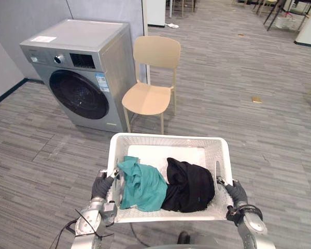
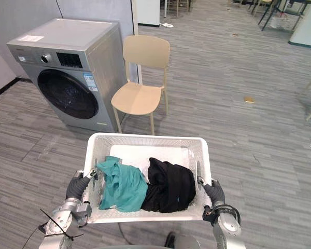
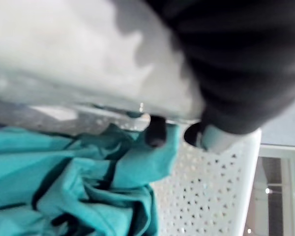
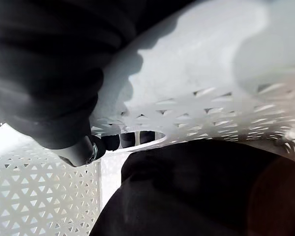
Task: Pick up the laundry basket with both hands and put the clothes into the washing machine.
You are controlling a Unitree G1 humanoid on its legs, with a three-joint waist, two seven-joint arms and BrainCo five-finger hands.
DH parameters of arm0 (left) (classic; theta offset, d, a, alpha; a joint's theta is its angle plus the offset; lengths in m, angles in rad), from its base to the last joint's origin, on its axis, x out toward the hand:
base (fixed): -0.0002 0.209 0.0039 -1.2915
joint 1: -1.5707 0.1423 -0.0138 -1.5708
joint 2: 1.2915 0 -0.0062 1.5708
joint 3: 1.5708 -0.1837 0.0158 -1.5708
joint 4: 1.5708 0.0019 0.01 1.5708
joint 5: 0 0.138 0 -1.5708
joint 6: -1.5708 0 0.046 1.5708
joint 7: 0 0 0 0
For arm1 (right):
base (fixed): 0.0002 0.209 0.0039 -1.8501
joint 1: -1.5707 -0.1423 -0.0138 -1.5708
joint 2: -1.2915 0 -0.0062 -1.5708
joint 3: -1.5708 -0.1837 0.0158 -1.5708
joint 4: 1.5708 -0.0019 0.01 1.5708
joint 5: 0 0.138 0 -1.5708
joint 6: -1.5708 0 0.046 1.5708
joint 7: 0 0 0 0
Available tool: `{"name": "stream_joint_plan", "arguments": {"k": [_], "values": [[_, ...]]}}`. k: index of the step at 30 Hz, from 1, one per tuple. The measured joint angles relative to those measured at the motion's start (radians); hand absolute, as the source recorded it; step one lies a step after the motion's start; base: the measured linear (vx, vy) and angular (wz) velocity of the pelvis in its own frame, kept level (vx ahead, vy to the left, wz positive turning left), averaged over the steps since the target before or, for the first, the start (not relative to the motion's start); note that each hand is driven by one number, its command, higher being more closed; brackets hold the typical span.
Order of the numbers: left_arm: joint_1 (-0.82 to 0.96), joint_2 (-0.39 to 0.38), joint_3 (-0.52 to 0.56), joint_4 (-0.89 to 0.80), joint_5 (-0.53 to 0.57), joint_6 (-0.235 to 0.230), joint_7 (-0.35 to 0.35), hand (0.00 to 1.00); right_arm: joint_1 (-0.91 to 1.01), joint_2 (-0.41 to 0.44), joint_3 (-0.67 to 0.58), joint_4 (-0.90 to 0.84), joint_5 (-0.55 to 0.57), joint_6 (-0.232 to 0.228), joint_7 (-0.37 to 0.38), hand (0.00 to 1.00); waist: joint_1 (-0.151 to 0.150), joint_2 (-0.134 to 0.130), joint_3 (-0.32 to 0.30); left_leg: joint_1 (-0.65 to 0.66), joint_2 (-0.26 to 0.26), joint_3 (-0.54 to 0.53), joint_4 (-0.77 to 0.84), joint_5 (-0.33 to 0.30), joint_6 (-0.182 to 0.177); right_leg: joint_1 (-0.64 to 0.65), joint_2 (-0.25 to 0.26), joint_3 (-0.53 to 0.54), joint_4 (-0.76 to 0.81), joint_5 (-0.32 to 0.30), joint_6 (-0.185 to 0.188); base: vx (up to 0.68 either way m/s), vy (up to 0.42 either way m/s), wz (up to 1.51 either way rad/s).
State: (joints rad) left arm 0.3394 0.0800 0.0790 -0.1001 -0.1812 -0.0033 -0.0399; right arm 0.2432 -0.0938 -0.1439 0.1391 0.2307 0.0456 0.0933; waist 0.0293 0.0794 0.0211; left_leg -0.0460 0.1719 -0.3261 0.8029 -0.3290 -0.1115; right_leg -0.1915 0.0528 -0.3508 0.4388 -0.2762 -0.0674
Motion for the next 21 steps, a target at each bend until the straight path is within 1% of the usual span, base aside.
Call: {"name": "stream_joint_plan", "arguments": {"k": [1, 2, 3, 4, 5, 6, 7, 8, 9, 10, 11, 12, 13, 14, 15, 16, 17, 18, 19, 20, 21], "values": [[0.001, -0.001, 0.001, 0.001, 0.000, 0.000, 0.000, 1.00, -0.002, -0.002, 0.004, 0.006, 0.005, 0.000, 0.000, 1.00, -0.003, 0.007, -0.004, -0.023, -0.015, -0.012, 0.183, 0.120, -0.057, 0.049, 0.039, -0.001, -0.024, -0.015, -0.025, 0.53, -0.228, -0.08], [0.001, 0.000, 0.003, 0.006, 0.000, -0.001, 0.000, 1.00, -0.009, -0.004, 0.007, 0.015, 0.006, 0.000, 0.000, 1.00, 0.000, 0.004, -0.002, -0.042, -0.025, -0.005, 0.281, 0.148, -0.068, 0.076, 0.052, 0.006, -0.037, -0.018, -0.034, 0.52, -0.194, -0.18], [-0.006, 0.002, 0.004, 0.025, 0.000, -0.002, 0.000, 1.00, -0.026, -0.005, 0.010, 0.050, 0.013, 0.000, 0.000, 1.00, 0.011, -0.009, 0.006, -0.094, -0.043, 0.048, 0.461, 0.153, -0.057, 0.139, 0.072, 0.041, -0.083, -0.021, -0.041, 0.47, -0.156, -0.35], [-0.006, 0.004, 0.007, 0.038, 0.000, -0.001, 0.000, 1.00, -0.046, -0.015, 0.024, 0.085, 0.018, 0.000, -0.002, 1.00, 0.022, -0.031, 0.023, -0.159, -0.032, 0.139, 0.583, 0.123, -0.004, 0.219, 0.076, 0.076, -0.144, -0.016, -0.045, 0.35, -0.116, -0.37], [-0.006, 0.004, 0.009, 0.044, 0.000, 0.000, 0.000, 1.00, -0.049, -0.018, 0.029, 0.094, 0.024, 0.000, -0.003, 1.00, 0.027, -0.041, 0.030, -0.198, -0.024, 0.176, 0.613, 0.102, 0.030, 0.255, 0.075, 0.095, -0.176, -0.011, -0.045, 0.51, -0.154, -0.48], [-0.007, 0.000, 0.013, 0.056, 0.000, -0.001, 0.000, 1.00, -0.055, -0.030, 0.037, 0.107, 0.034, -0.001, -0.003, 1.00, 0.043, -0.055, 0.044, -0.304, -0.014, 0.249, 0.587, 0.053, 0.103, 0.331, 0.063, 0.132, -0.244, 0.000, -0.031, 0.50, -0.095, -0.42], [-0.008, -0.002, 0.014, 0.060, 0.000, -0.001, 0.000, 1.00, -0.071, -0.038, 0.039, 0.125, 0.034, -0.001, -0.003, 1.00, 0.045, -0.054, 0.057, -0.366, -0.015, 0.262, 0.510, 0.039, 0.109, 0.369, 0.057, 0.151, -0.268, 0.006, -0.018, 0.48, -0.054, -0.46], [-0.009, -0.005, 0.015, 0.062, 0.000, -0.001, 0.000, 1.00, -0.083, -0.043, 0.039, 0.136, 0.034, 0.000, -0.002, 1.00, 0.049, -0.052, 0.066, -0.400, -0.016, 0.266, 0.440, 0.039, 0.108, 0.387, 0.053, 0.165, -0.275, 0.007, -0.017, 0.32, 0.033, -0.42], [-0.012, -0.008, 0.016, 0.065, -0.001, -0.001, 0.000, 1.00, -0.096, -0.049, 0.041, 0.150, 0.034, -0.001, -0.001, 1.00, 0.059, -0.042, 0.073, -0.449, -0.017, 0.272, 0.323, 0.040, 0.106, 0.414, 0.047, 0.181, -0.285, 0.003, 0.002, 0.36, 0.097, -0.56], [-0.027, -0.007, 0.017, 0.083, -0.001, -0.001, 0.000, 1.00, -0.099, -0.053, 0.043, 0.153, 0.035, -0.001, -0.002, 1.00, 0.072, -0.036, 0.079, -0.482, -0.028, 0.273, 0.117, 0.056, 0.083, 0.448, 0.026, 0.198, -0.290, -0.013, 0.031, 0.60, 0.195, -0.65], [-0.035, -0.007, 0.022, 0.099, -0.002, -0.001, 0.000, 1.00, -0.099, -0.054, 0.048, 0.152, 0.035, -0.001, -0.003, 1.00, 0.070, -0.035, 0.079, -0.484, -0.041, 0.263, -0.155, 0.121, 0.062, 0.489, 0.003, 0.214, -0.299, -0.029, 0.059, 0.62, 0.221, -0.57], [-0.035, -0.008, 0.022, 0.098, -0.002, -0.001, 0.000, 1.00, -0.098, -0.056, 0.049, 0.151, 0.035, -0.001, -0.004, 1.00, 0.069, -0.030, 0.077, -0.478, -0.047, 0.256, -0.284, 0.168, 0.063, 0.507, -0.004, 0.224, -0.305, -0.037, 0.073, 0.67, 0.272, -0.49], [-0.038, -0.010, 0.022, 0.098, -0.002, -0.001, 0.000, 1.00, -0.096, -0.062, 0.051, 0.148, 0.035, -0.007, -0.005, 1.00, 0.068, -0.021, 0.072, -0.464, -0.051, 0.234, -0.446, 0.306, 0.053, 0.550, -0.013, 0.248, -0.317, -0.056, 0.105, 0.58, 0.287, -0.51], [-0.045, -0.006, 0.023, 0.098, -0.002, -0.002, 0.000, 1.00, -0.098, -0.055, 0.050, 0.149, 0.035, -0.008, -0.011, 1.00, 0.071, -0.035, 0.050, -0.464, -0.080, 0.240, -0.431, 0.455, 0.039, 0.564, -0.045, 0.279, -0.319, -0.061, 0.117, 0.57, 0.276, -0.37], [-0.058, 0.005, 0.023, 0.100, -0.002, -0.001, 0.001, 1.00, -0.102, -0.046, 0.049, 0.150, 0.035, -0.009, -0.014, 1.00, 0.065, -0.063, 0.051, -0.473, -0.094, 0.250, -0.413, 0.440, 0.054, 0.562, -0.067, 0.284, -0.316, -0.060, 0.120, 0.56, 0.241, -0.27], [-0.091, 0.017, 0.025, 0.099, -0.001, 0.001, 0.001, 1.00, -0.126, -0.032, 0.045, 0.147, 0.035, -0.014, -0.025, 1.00, 0.069, -0.092, 0.052, -0.497, -0.107, 0.284, -0.361, 0.405, 0.084, 0.528, -0.113, 0.309, -0.272, -0.017, 0.175, 0.55, 0.218, -0.20], [-0.104, 0.017, 0.030, 0.092, -0.002, 0.001, 0.008, 1.00, -0.145, -0.030, 0.044, 0.144, 0.035, -0.014, -0.025, 1.00, 0.075, -0.099, 0.054, -0.507, -0.109, 0.316, -0.305, 0.369, 0.112, 0.504, -0.125, 0.330, -0.218, 0.039, 0.190, 0.56, 0.224, -0.25], [-0.105, 0.018, 0.030, 0.087, -0.002, 0.001, 0.010, 1.00, -0.146, -0.029, 0.041, 0.137, 0.035, -0.014, -0.026, 1.00, 0.078, -0.101, 0.054, -0.499, -0.115, 0.328, -0.290, 0.356, 0.130, 0.492, -0.132, 0.333, -0.176, 0.066, 0.193, 0.53, 0.235, -0.16], [-0.112, 0.022, 0.030, 0.070, -0.002, 0.000, 0.012, 1.00, -0.147, -0.025, 0.038, 0.122, 0.035, -0.015, -0.027, 1.00, 0.080, -0.101, 0.055, -0.475, -0.125, 0.338, -0.279, 0.334, 0.149, 0.463, -0.145, 0.334, -0.088, 0.115, 0.190, 0.45, 0.211, -0.05], [-0.112, 0.031, 0.030, 0.047, -0.002, -0.001, 0.018, 1.00, -0.142, -0.015, 0.036, 0.117, 0.035, -0.025, -0.026, 1.00, 0.083, -0.098, 0.056, -0.421, -0.133, 0.339, -0.286, 0.302, 0.165, 0.420, -0.168, 0.338, 0.041, 0.169, 0.170, 0.41, 0.208, -0.10], [-0.112, 0.041, 0.031, 0.030, -0.002, -0.004, 0.020, 1.00, -0.143, -0.009, 0.036, 0.108, 0.035, -0.035, -0.026, 1.00, 0.091, -0.094, 0.057, -0.376, -0.140, 0.339, -0.297, 0.267, 0.167, 0.391, -0.183, 0.333, 0.130, 0.166, 0.145, 0.34, 0.191, -0.15]]}}
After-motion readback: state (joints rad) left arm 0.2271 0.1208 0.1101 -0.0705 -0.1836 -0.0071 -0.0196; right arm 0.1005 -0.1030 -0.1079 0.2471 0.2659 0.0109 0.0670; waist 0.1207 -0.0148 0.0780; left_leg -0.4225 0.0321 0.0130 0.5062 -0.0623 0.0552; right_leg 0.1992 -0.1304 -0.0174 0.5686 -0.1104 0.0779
